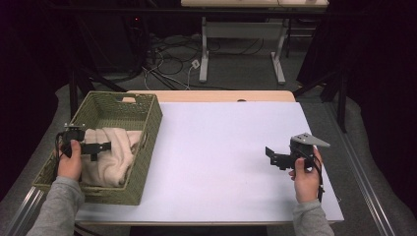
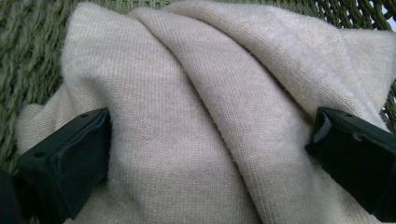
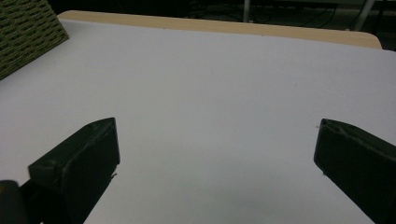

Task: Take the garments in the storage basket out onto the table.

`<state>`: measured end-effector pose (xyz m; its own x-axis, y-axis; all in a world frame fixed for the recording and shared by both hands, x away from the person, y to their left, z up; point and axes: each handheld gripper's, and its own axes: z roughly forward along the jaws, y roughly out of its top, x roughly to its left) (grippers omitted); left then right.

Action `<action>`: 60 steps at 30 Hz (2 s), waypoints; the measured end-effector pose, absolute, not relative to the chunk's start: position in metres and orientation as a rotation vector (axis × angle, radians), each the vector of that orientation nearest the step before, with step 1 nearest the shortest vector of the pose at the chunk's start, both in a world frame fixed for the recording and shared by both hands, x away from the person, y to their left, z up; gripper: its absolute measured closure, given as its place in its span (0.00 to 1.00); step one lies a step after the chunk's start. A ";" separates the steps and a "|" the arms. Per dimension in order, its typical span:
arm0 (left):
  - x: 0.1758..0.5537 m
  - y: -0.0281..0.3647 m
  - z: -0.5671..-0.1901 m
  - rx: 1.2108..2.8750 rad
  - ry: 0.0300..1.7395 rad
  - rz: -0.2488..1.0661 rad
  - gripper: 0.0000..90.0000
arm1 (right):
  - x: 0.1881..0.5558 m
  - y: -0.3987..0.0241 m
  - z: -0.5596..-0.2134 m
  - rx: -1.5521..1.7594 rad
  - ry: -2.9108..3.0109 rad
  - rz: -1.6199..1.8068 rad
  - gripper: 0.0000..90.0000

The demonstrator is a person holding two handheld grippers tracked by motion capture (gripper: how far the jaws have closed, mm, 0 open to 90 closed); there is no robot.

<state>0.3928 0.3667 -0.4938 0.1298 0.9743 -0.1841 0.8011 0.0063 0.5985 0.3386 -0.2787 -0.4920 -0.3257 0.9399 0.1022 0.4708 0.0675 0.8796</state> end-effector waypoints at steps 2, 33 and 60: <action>0.394 0.366 -0.494 1.846 1.705 0.377 0.00 | 0.338 -0.279 -0.492 1.401 1.856 1.193 0.00; 0.403 0.360 -0.506 1.898 1.727 0.331 0.00 | 0.342 -0.277 -0.497 1.424 1.882 1.182 0.00; 0.410 0.363 -0.504 1.905 1.598 0.214 0.60 | 0.345 -0.276 -0.500 1.430 1.898 1.183 0.01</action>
